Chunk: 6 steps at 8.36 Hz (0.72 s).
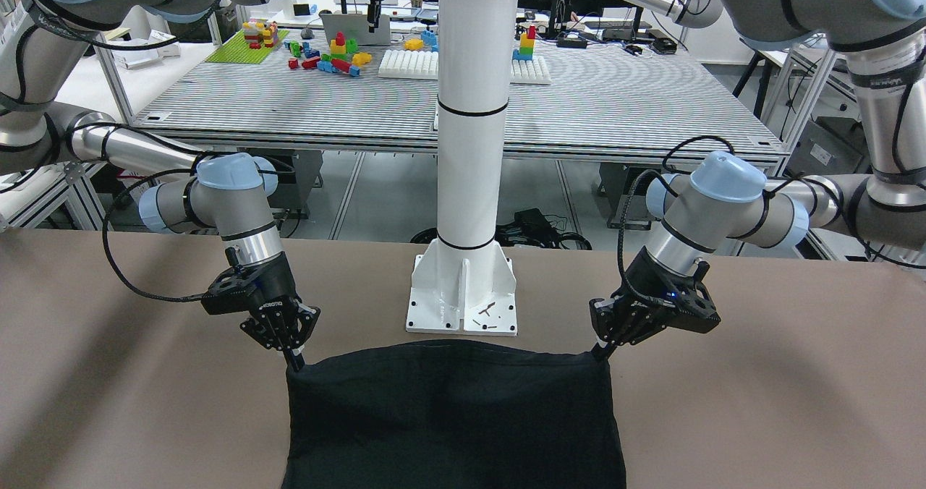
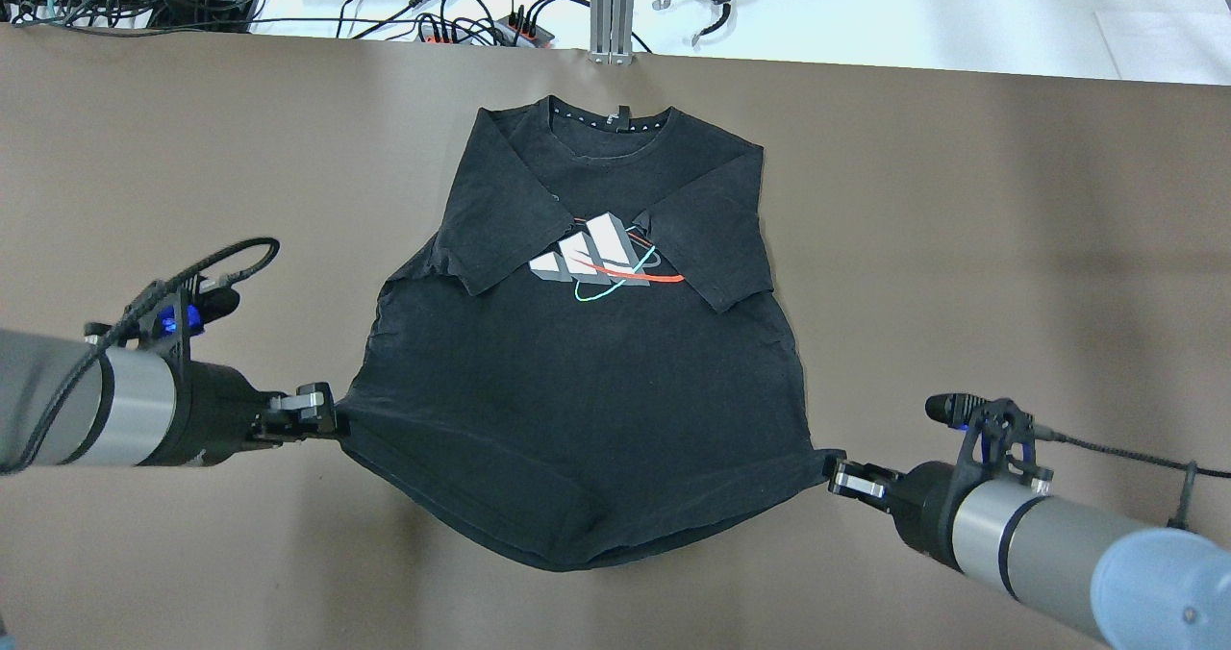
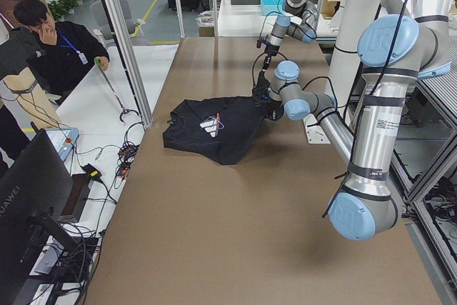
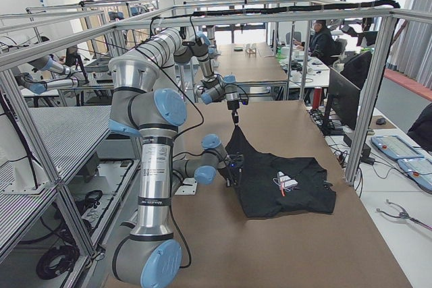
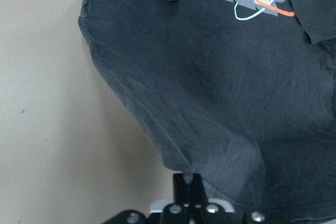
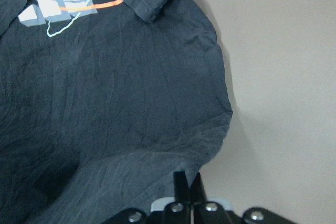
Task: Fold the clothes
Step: 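Lift the hem with both grippers and fold it toward the neckline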
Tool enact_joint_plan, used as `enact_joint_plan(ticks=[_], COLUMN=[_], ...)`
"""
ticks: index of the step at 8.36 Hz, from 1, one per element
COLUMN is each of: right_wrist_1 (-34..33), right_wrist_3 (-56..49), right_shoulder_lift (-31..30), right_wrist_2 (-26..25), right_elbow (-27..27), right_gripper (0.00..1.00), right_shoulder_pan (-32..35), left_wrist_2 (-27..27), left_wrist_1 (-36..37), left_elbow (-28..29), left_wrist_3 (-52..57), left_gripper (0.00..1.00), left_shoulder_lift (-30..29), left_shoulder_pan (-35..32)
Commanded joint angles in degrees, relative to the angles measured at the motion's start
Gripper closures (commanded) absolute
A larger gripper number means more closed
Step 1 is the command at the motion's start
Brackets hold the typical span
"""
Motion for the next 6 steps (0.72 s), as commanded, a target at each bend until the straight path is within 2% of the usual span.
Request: enact_joint_plan(ticks=[1,2,4,5,6], right_wrist_1=[-19.4,-22.1,-27.6,-31.6,-35.6], right_wrist_3=[-2.3,-2.3,-1.8,-1.8,-1.8], right_shoulder_lift=[4.5,2.8,2.5,2.5,2.5], right_wrist_2=[10.3,11.3,12.7,16.1,17.0], right_elbow=[9.9,12.9,15.2,19.1,23.5], right_gripper=[1.00,1.00,1.00,1.00,1.00], right_shoulder_pan=[-2.9,-7.4,-14.5,-15.5,-17.7], left_wrist_2=[-7.0,-9.4,-9.3,-9.5,-9.6], left_wrist_1=[1.5,1.5,1.5,1.5,1.5], left_elbow=[-2.5,-5.7,-15.4,-19.7,-22.1], left_wrist_3=[2.4,2.4,2.4,2.4,2.4], left_gripper=[1.00,1.00,1.00,1.00,1.00], left_shoulder_lift=[0.1,2.0,10.2,14.3,16.8], left_shoulder_pan=[1.4,4.1,12.8,16.1,17.1])
